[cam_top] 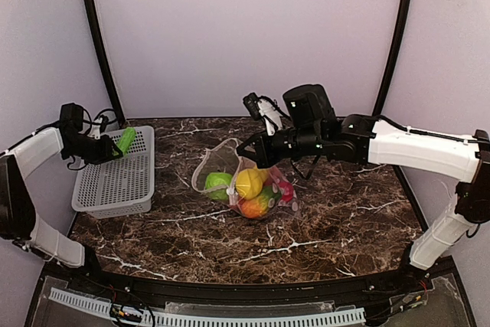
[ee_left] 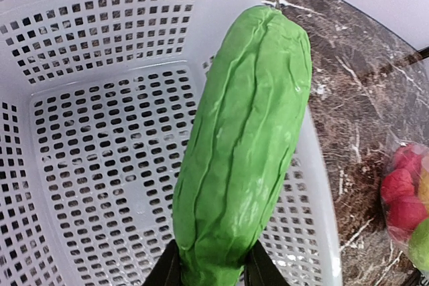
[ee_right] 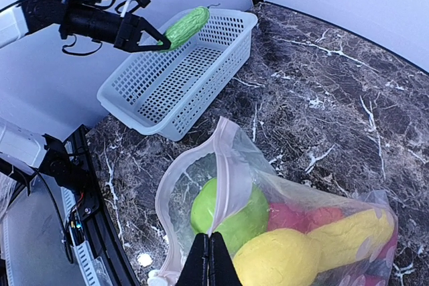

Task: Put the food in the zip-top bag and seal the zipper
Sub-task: Place the fake vegetable in the zipper food storage bag.

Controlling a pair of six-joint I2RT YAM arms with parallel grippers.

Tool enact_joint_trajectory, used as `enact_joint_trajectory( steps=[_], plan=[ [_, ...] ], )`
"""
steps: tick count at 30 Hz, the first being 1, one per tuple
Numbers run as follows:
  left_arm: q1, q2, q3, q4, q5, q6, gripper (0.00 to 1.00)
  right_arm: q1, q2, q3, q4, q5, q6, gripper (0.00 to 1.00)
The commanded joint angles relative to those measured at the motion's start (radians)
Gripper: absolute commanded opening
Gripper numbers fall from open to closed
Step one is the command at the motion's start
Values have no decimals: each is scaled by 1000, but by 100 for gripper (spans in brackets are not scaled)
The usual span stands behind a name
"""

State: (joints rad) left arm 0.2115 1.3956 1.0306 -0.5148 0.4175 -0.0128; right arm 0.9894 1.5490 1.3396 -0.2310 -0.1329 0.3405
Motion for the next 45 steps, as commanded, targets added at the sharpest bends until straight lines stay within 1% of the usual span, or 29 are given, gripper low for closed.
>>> enact_joint_trajectory(
  steps=[1, 3, 4, 5, 6, 7, 8, 9, 10, 11, 12, 13, 14, 15, 16, 18, 20, 26, 36, 45],
  plan=[
    [-57, -198, -36, -95, 72, -87, 14, -11, 2, 52, 13, 9, -27, 0],
    [-145, -276, -36, -130, 61, -134, 13, -13, 11, 61, 13, 7, -32, 0],
    [-227, -322, -36, -140, 55, -154, 14, -14, 15, 65, 13, 3, -33, 0],
    [-266, -339, -35, -144, 45, -200, 13, -16, 18, 69, 13, 1, -34, 0],
    [-345, -372, -35, -142, 41, -226, 13, -16, 22, 72, 12, -2, -35, 0],
    [-386, -384, -34, -140, 36, -280, 13, -15, 24, 74, 12, -3, -37, 0],
    [-465, -400, -33, -132, 31, -332, 13, -16, 26, 75, 12, -5, -37, 0],
    [-509, -405, -32, -128, 12, -354, 13, -16, 28, 75, 12, -6, -37, 0],
    [-596, -408, -26, -119, -2, -394, 13, -17, 28, 75, 12, -7, -36, 0],
    [-638, -403, -22, -115, -28, -411, 13, -17, 28, 74, 12, -7, -36, 0],
    [-718, -389, -9, -110, -40, -434, 13, -17, 27, 73, 12, -8, -35, 0],
    [-755, -378, -1, -109, -62, -443, 13, -17, 27, 74, 12, -9, -35, 0],
    [-823, -352, 20, -111, -72, -454, 13, -17, 26, 73, 12, -10, -35, 0],
    [-852, -338, 32, -114, -87, -457, 13, -17, 24, 72, 12, -10, -34, 0],
    [-903, -307, 57, -124, -103, -458, 13, -17, 22, 70, 12, -8, -33, 0],
    [-955, -267, 87, -141, -124, -451, 13, -18, 16, 64, 13, -4, -33, 0],
    [-976, -242, 100, -152, -133, -447, 13, -17, 9, 56, 16, 1, -31, 0],
    [-983, -222, 95, -170, -127, -446, 12, -18, -13, 34, 15, 18, -28, 0],
    [-982, -186, 110, -278, -116, -417, 12, -19, 2, 43, 18, -16, -38, 0],
    [-982, -52, 262, -317, -109, -320, 13, -11, 11, 52, -2, -106, -96, 0]
  ],
)
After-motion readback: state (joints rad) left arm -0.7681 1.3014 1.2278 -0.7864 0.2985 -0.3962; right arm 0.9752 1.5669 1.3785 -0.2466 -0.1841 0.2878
